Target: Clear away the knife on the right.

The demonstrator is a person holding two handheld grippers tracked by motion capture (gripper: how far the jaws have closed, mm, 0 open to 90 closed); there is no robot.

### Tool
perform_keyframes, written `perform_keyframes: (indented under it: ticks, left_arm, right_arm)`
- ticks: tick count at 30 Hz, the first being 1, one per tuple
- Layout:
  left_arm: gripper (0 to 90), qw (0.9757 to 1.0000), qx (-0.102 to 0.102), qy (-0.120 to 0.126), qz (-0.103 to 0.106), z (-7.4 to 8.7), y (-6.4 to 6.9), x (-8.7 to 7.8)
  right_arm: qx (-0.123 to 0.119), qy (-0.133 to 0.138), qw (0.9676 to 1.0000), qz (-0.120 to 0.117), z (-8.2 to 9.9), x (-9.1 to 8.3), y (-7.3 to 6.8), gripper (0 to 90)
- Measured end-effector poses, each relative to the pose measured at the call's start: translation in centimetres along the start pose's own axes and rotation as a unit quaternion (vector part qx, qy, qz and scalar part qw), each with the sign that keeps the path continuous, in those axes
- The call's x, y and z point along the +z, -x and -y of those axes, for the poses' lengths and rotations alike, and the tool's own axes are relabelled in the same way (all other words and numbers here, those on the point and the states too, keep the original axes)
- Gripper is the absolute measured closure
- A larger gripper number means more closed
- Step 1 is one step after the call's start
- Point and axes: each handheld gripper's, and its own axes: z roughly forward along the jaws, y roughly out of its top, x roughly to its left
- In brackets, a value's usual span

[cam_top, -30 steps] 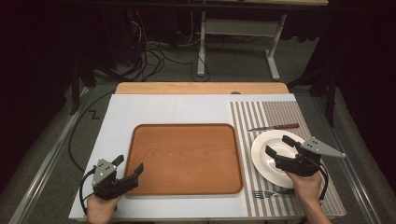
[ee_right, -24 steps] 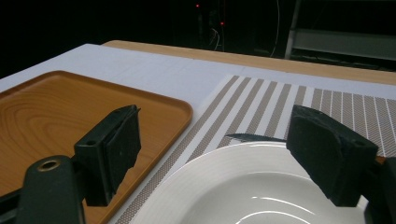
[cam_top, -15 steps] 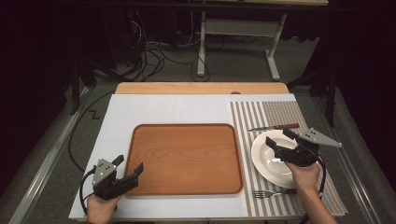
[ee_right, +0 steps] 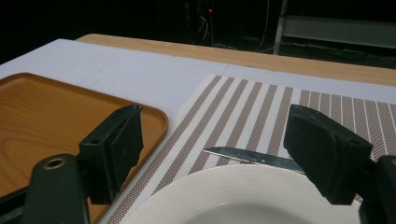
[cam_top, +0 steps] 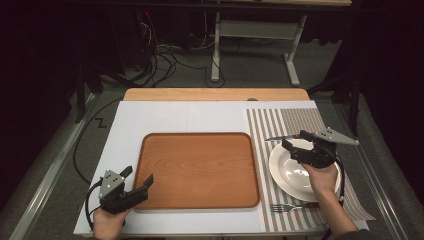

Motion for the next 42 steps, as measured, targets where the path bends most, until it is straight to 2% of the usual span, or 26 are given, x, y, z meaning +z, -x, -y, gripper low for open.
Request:
perform_keyframes:
  ticks: [16,23,25,30,33,37,38,42]
  left_arm:
    - [22.5,1.0,0.001,-0.001,-0.001,0.0,0.0,0.0]
    - [22.5,1.0,0.001,-0.001,-0.002,0.0,0.0,0.0]
    - [22.5,1.0,0.001,-0.001,-0.001,0.0,0.0,0.0]
    - [22.5,1.0,0.001,-0.001,-0.001,0.0,0.0,0.0]
    - [22.5,1.0,0.001,-0.001,-0.002,0.0,0.0,0.1]
    - [22.5,1.0,0.001,-0.001,-0.003,0.0,0.0,0.0]
    - [22.5,1.0,0.001,-0.001,-0.004,0.0,0.0,0.0]
    - [22.5,1.0,0.001,-0.002,-0.005,0.0,0.0,0.0]
  right_arm:
    - [0.002,-0.027,0.9995,0.016,-0.9,1.8,1.2,22.5]
    - [0.002,-0.061,0.9978,0.028,-1.6,2.5,1.8,23.2]
    - [-0.001,-0.094,0.9949,0.037,-2.1,2.7,2.3,24.2]
    - [-0.001,-0.135,0.9899,0.043,-2.7,3.1,3.3,26.7]
    - [-0.005,-0.164,0.9846,0.06,-3.2,3.3,3.9,27.7]
    - [-0.013,-0.183,0.9804,0.071,-3.8,3.6,4.6,29.5]
    - [-0.024,-0.204,0.9757,0.077,-4.4,3.8,5.0,30.9]
    - [-0.035,-0.242,0.9661,0.083,-5.1,4.4,5.8,33.7]
